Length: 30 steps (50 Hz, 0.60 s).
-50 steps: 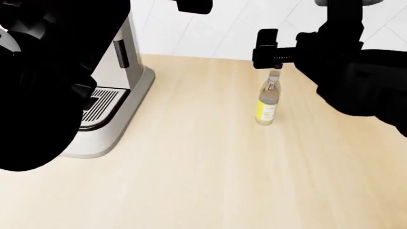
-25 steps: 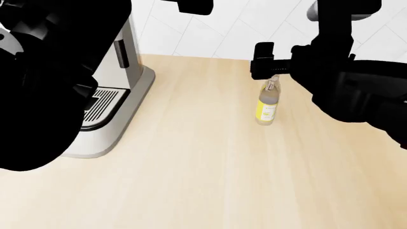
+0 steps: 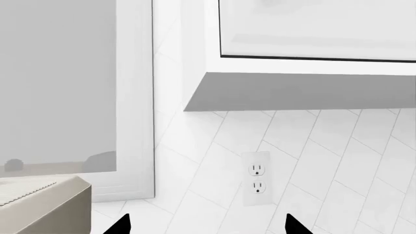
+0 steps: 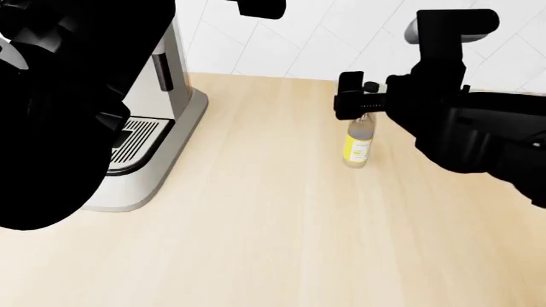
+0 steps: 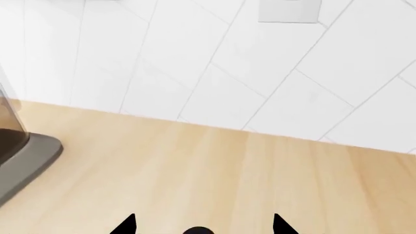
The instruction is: Move the drinks to the dining counter.
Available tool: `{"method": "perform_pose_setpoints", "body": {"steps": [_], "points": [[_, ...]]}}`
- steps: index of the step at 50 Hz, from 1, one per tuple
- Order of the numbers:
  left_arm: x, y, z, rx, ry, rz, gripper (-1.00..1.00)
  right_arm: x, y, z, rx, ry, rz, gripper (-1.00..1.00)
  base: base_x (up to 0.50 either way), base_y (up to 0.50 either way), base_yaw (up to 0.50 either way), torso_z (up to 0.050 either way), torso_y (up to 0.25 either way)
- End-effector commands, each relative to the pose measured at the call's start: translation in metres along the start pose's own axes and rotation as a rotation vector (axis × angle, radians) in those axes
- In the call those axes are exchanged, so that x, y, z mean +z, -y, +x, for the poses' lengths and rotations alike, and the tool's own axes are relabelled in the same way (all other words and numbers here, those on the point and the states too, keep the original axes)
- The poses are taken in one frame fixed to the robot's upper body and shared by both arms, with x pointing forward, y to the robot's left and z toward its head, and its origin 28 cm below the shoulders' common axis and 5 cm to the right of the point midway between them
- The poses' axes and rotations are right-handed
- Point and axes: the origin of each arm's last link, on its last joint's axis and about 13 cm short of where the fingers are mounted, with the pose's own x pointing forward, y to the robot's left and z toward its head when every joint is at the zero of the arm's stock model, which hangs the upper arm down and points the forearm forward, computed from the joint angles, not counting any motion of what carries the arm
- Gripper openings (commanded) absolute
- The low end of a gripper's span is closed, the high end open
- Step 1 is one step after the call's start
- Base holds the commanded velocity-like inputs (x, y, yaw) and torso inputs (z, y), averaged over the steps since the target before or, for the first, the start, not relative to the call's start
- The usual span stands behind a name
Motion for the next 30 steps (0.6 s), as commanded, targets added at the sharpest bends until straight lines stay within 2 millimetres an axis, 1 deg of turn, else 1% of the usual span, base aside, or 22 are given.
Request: {"method": "perform_pose_setpoints", "body": {"steps": [1,21,30], "points": [[0.0001,0.0001,-0.0003,-0.001,-0.001,0.000,1.00,-0.0045,0.0009,0.0018,-0.004,-0.017,0.006,1.00,0.00,0.00,0.00,0.000,0.000],[-0.0013,0.0005,0.0001,-0.003,-0.003,-0.001,1.00,-0.0059,0.0000,0.0034,-0.004,-0.026,0.010,1.00,0.00,0.00,0.00,0.000,0.000],[-0.0006,0.0004,0.0002,-0.003,-0.001,-0.001,1.00,-0.0101,-0.0030,0.0066,0.008,-0.041,-0.006,1.00,0.00,0.00,0.00,0.000,0.000]]}}
